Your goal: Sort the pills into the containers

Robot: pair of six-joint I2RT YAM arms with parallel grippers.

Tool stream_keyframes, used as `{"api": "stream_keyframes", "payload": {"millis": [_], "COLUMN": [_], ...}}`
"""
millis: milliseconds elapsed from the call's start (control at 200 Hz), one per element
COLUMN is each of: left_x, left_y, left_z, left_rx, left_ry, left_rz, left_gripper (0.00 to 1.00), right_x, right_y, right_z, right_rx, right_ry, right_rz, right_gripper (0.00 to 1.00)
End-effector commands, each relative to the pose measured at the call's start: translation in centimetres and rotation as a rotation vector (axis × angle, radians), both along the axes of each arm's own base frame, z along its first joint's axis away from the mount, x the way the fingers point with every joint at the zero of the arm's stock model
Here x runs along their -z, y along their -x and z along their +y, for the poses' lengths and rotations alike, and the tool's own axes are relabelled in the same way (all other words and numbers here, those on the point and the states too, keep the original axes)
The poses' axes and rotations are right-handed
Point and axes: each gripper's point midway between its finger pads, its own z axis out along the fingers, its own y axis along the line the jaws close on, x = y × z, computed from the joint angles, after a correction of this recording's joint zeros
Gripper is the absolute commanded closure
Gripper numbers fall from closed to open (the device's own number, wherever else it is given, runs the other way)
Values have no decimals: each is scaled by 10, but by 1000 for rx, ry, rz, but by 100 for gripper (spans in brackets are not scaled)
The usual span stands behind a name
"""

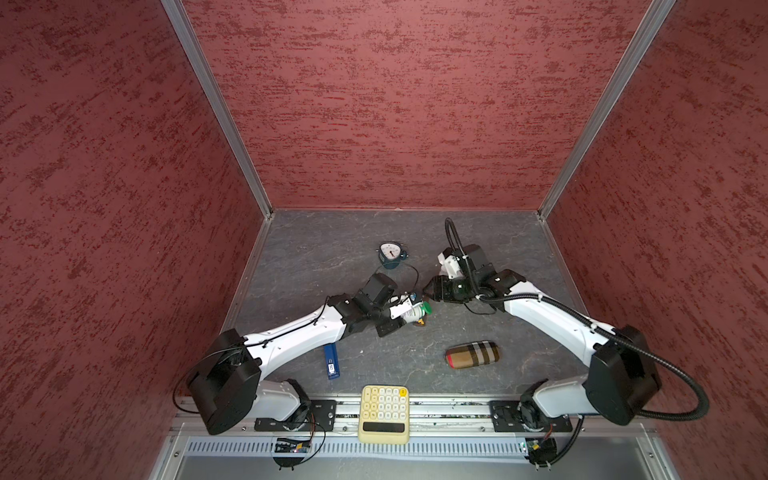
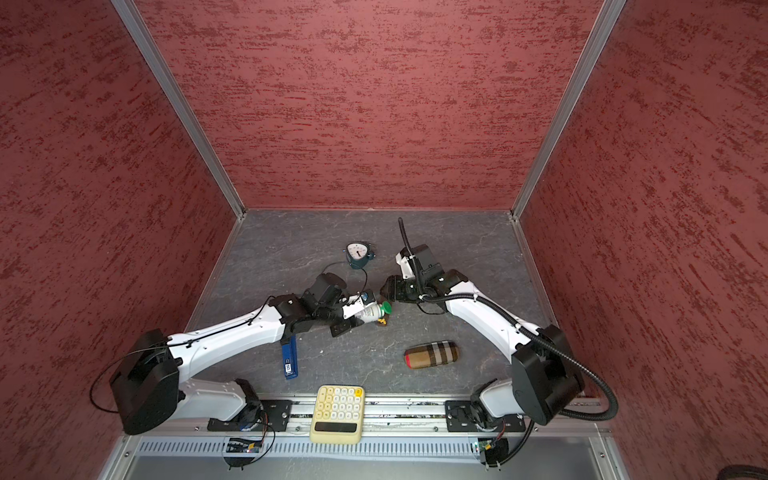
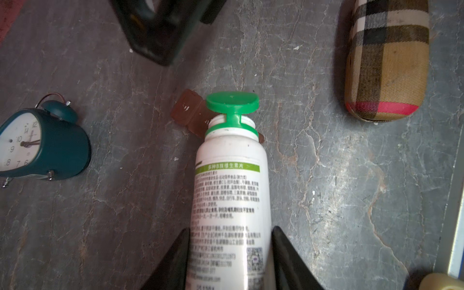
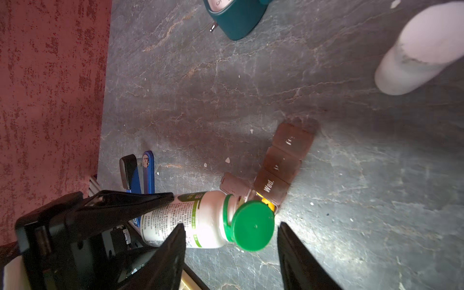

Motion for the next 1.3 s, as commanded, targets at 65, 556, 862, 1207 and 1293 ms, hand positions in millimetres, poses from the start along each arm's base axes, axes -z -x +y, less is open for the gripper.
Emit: {"api": "stream_keyframes", "payload": {"millis": [65,556,862,1207,1293], "left_x": [-27,-102,-143,-154,-156], "left_y": [-16,-37,-41,-34,-33], "left_z": [-11,-17,-31,-38,-39], "left_rx": [-50,-120,-115,-88,-84], "left_ry": [168,619,863,947,951], "left_rz": [-104,-352,-402,-395,-397], "left_gripper": [100,100,100,100,100], "right_x": [-38,-103,-126,-132,-135], "right_y": [-11,-6,-7,-14,-14], "right_z": [-20,-31,-12,4,9], "right_rx": [111,214,134,69,53], "right_ry": [22,-159,-310,-389,-422], "right_rz": [-73,-149,-251,-301,-311], "right_gripper": [40,26,21,20,21]}}
